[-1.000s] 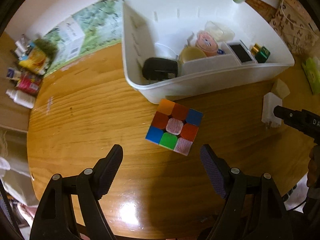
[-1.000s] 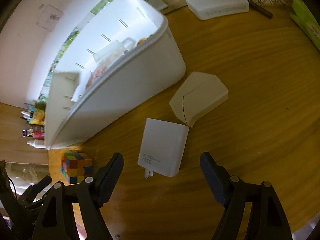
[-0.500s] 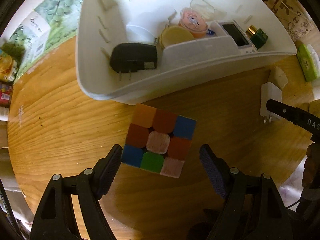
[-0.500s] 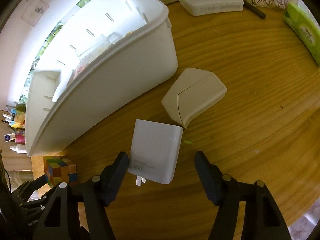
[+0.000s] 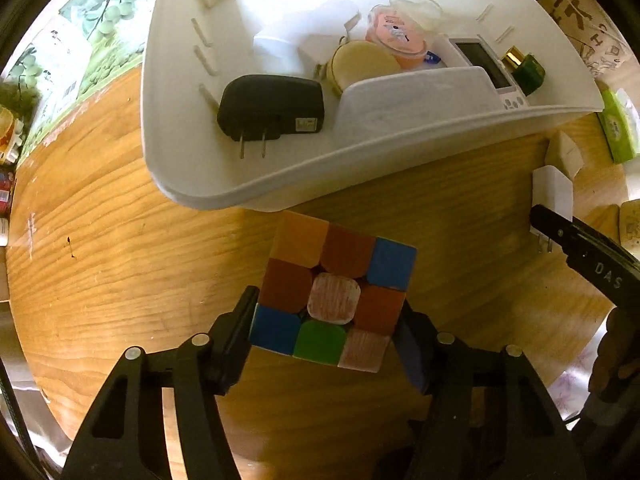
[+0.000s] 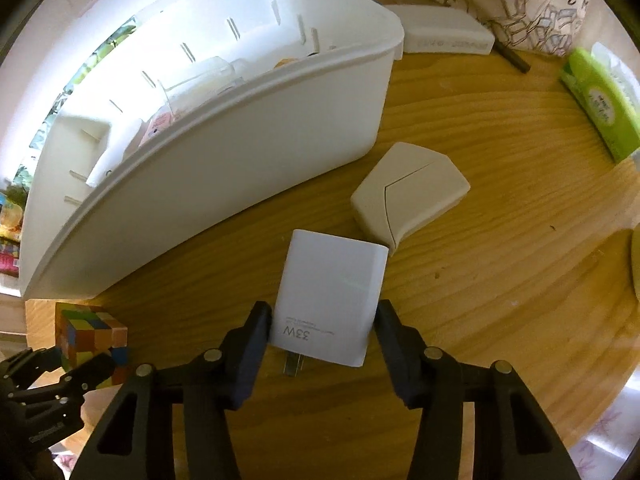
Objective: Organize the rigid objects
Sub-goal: 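Close the left gripper on the Rubik's cube while the right closes on the white charger, then carry the Rubik's cube and white charger over the white bin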
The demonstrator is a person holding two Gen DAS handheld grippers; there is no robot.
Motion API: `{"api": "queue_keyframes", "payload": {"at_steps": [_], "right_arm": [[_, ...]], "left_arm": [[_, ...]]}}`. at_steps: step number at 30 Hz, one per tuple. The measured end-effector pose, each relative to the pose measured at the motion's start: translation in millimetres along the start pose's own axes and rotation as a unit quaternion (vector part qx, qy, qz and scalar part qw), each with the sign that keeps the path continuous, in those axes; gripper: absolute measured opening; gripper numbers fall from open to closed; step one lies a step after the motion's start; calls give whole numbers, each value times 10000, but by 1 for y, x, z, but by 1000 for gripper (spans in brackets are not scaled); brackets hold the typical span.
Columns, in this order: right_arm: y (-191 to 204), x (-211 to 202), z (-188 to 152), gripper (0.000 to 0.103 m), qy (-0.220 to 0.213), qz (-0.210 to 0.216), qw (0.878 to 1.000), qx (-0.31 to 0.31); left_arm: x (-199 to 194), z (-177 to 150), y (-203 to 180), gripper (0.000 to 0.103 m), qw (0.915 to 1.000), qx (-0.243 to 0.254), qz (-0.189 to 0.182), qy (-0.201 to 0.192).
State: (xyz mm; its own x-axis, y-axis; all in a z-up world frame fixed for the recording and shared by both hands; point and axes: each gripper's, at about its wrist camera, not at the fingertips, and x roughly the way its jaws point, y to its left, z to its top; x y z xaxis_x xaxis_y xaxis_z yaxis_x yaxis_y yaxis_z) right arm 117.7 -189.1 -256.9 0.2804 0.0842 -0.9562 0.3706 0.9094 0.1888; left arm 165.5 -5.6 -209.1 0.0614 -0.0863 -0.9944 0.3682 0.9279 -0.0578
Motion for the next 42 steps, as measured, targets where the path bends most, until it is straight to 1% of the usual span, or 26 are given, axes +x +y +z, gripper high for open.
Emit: {"api": "queue_keyframes", "payload": {"at_steps": [5, 8, 10, 13, 16, 22, 29, 32, 35, 36, 37, 38, 42], "right_arm": [[7, 0, -11, 53, -83, -12, 9999, 71], [8, -1, -19, 53, -80, -15, 9999, 113], [10, -1, -24, 53, -82, -24, 9999, 148], [13, -3, -34, 53, -41, -47, 9999, 161], [15, -6, -47, 53, 15, -44, 10000, 18], [43, -17, -60, 52, 34, 92, 9991, -417], [87, -32, -64, 51, -59, 406, 9924, -1157], [103, -36, -66, 50, -50, 491, 9878, -1479], [121, -38, -73, 50, 2, 613, 9813, -1823], [115, -36, -60, 50, 10, 658, 9792, -1917], [119, -37, -54, 50, 11, 717, 9763, -2040], [124, -38, -54, 50, -1, 761, 9740, -2134], [143, -53, -65, 50, -141, 987, 9598, -2623]], "left_arm": [[-1, -2, 5, 65, 9999, -21, -94, -127], [-1, -3, 7, 64, 9997, 69, -136, -207], [-6, -15, 3, 64, 9995, 137, -161, -246], [-8, -20, 7, 64, 9990, 159, -282, -322], [-11, -25, 12, 64, 9982, 131, -423, -393], [-21, -34, 29, 64, 9961, -110, -706, -510], [-32, -51, 59, 64, 9923, -643, -782, -719], [-35, -61, 75, 64, 9884, -969, -795, -858], [-43, -73, 93, 64, 9824, -1323, -807, -1045], [-46, -77, 100, 64, 9795, -1464, -808, -1122], [-49, -81, 104, 64, 9774, -1559, -808, -1175], [-51, -83, 109, 64, 9753, -1685, -736, -1227], [-64, -96, 120, 64, 9633, -2056, -710, -1570]]}}
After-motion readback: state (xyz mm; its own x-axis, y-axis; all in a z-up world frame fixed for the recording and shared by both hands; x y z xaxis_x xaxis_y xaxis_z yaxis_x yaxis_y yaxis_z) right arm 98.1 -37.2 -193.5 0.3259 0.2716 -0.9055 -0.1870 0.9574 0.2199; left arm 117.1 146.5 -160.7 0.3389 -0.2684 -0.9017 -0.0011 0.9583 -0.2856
